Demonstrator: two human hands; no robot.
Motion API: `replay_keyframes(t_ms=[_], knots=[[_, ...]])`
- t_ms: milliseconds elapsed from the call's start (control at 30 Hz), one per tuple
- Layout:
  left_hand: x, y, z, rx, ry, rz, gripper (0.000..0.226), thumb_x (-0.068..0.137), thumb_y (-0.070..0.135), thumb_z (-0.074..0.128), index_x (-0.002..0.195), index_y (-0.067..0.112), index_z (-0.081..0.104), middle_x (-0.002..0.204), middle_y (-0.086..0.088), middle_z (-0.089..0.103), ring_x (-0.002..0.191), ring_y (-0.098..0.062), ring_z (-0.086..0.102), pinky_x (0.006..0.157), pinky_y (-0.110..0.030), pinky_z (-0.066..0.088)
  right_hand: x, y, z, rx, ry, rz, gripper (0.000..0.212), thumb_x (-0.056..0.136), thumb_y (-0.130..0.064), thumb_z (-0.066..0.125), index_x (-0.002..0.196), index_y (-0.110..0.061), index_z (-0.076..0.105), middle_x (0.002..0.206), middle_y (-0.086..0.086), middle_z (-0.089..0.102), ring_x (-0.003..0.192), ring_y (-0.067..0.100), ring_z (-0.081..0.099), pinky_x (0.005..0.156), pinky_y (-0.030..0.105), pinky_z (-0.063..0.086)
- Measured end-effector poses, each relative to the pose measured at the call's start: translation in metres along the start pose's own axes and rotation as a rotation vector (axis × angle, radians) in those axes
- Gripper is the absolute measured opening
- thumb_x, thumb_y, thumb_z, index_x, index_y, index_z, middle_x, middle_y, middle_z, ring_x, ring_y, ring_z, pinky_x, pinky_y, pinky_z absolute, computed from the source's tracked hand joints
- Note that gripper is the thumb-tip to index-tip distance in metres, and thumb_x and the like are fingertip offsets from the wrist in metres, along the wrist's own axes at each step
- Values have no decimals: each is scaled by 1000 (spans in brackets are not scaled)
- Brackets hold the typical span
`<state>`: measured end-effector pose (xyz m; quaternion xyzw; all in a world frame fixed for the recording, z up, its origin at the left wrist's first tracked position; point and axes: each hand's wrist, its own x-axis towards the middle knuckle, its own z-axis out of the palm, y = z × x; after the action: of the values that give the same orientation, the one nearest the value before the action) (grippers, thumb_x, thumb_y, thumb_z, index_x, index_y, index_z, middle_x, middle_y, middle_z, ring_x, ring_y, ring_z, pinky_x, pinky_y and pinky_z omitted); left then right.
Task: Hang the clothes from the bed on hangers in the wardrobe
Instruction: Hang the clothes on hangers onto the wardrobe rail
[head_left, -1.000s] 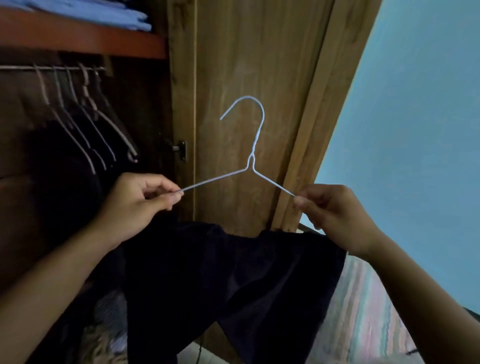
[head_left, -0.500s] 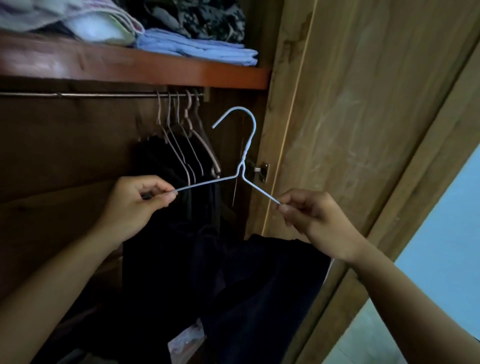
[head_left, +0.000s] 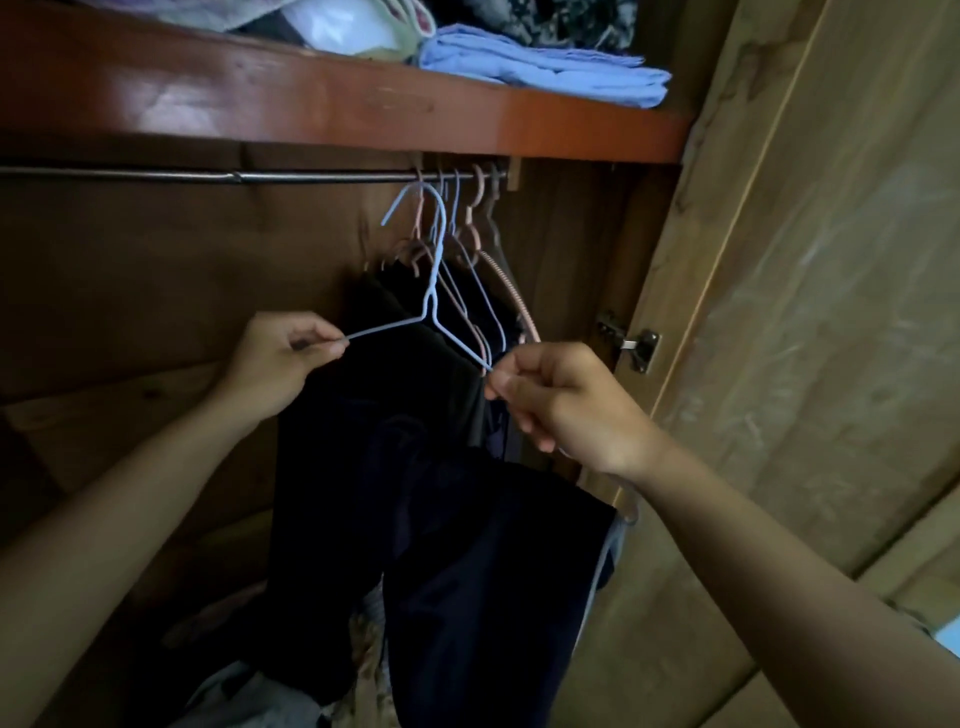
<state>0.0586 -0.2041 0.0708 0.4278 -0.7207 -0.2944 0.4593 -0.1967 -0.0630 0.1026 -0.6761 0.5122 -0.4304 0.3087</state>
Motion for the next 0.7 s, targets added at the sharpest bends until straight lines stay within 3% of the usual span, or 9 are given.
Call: replay_keyframes(t_ms=[167,233,300,400,533,700], knots=[[31,-19,-15,221,-29,-19,26,89,-5,63,77,17,66,79,-11,66,67,2,58,66,-13,40,40,4,26,6,71,-49,23,101,-8,54,81,-9,66,49,-6,50,40,4,42,44,18,33],[40,-21,-17,293,-1,-57,18,90,-3,61,88,11,70,91,-16,70,82,-14,61,70,-21,42,57,7,35,21,75,-35,25,100,-10,55,78,-12,67,49,-6,51,40,4,42,43,19,33],[46,-16,-17,329,44,-69,18,91,-3,58,102,5,70,98,-14,69,91,-21,62,71,-19,41,74,10,41,51,89,-23,27,98,-11,55,74,-14,67,49,-5,51,40,7,42,42,22,32],[51,-6,-19,340,86,-38,20,93,1,58,106,9,69,100,-8,69,96,-17,62,78,-19,38,103,13,47,85,126,-8,29,96,-13,56,69,-16,66,48,-4,50,39,10,39,42,24,30],[54,3,-21,303,98,53,20,91,1,60,98,16,69,98,-5,71,95,-14,64,83,-19,43,139,21,53,138,159,-3,31,92,-14,57,63,-16,66,45,-5,48,37,11,38,44,24,28],[58,13,-22,326,160,156,21,91,2,61,97,20,69,95,2,69,93,-10,63,88,-22,43,180,25,54,116,231,-39,23,74,-27,55,57,-25,71,46,-13,53,51,7,45,53,23,30]])
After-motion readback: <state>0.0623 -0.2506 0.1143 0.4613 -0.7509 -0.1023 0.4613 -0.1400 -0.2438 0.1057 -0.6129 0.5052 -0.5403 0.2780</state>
